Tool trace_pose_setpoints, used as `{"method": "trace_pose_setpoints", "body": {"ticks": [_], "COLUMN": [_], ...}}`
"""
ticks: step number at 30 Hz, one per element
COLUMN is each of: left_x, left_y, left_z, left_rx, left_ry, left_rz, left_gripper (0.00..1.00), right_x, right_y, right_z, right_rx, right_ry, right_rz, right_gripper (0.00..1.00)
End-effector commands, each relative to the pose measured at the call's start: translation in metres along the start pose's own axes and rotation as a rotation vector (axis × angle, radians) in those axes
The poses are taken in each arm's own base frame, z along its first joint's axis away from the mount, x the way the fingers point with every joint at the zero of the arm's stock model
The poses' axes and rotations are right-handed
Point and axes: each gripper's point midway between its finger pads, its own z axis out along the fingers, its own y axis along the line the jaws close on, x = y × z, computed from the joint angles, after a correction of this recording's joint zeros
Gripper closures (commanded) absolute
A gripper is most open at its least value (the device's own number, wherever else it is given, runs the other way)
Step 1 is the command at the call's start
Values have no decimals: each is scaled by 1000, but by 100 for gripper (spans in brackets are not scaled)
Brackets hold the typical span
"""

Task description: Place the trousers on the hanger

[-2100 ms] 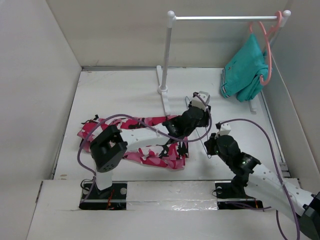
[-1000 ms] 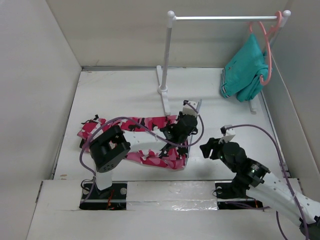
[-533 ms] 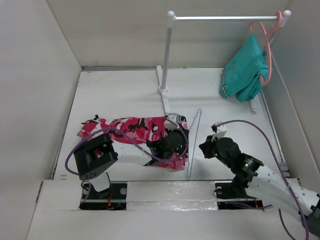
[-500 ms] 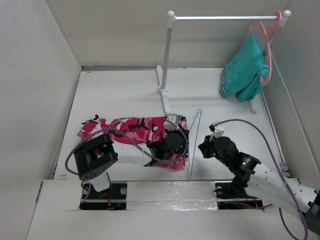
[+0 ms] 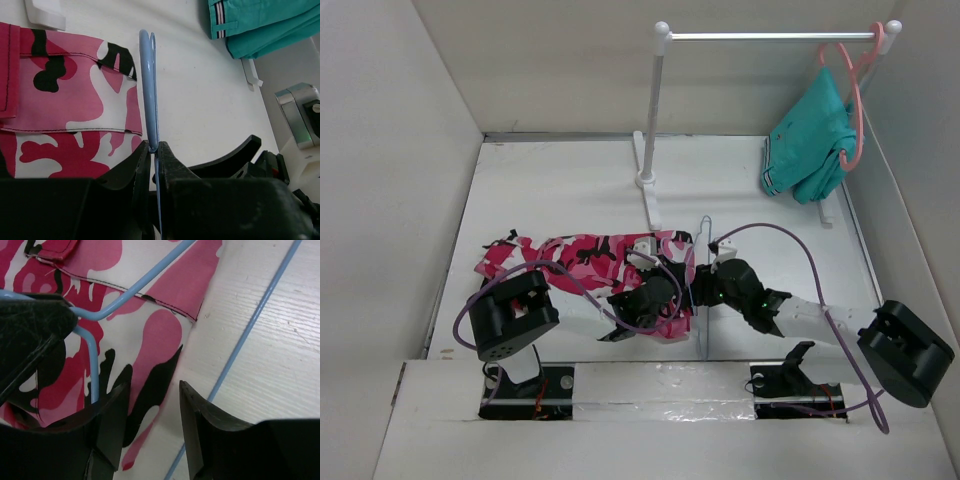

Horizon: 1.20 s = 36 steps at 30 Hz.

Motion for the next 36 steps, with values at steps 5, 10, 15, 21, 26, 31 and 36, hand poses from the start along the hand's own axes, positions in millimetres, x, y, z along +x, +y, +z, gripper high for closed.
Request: {"method": "trace_pose_setpoints", "body": {"ticks": [5,10,15,21,26,31,36], "left_x": [7,3,1,-10,-20,-29,-27], "left_y": [19,26,29,38,44,52,61], "left_z": [-4,-5,-9,-14,-22,-27,-32], "left_rx": [-11,-15,-7,-18,-24,-43,-58], "left_ry": [21,15,14,-9,-22,-33,-10], "left_rz": [38,46,74,101,128,173,200], "left_gripper": [100,100,100,100,100,100,100], "right_x": [-20,-6,8,-7,-22,-49,-78], "right_y": [27,29,51,50,18,-27,-72], "right_z": [18,22,19,4,-16,-46,-87], "right_rx": [-122,-173,-333,-411,-285,-82,83], "right_ry": [-84,-79,-40,-139,-193,-257,-341], "right_rz": [79,136,196,217,225,190,143], "right_gripper": [44,46,74,100,100,100,100]}}
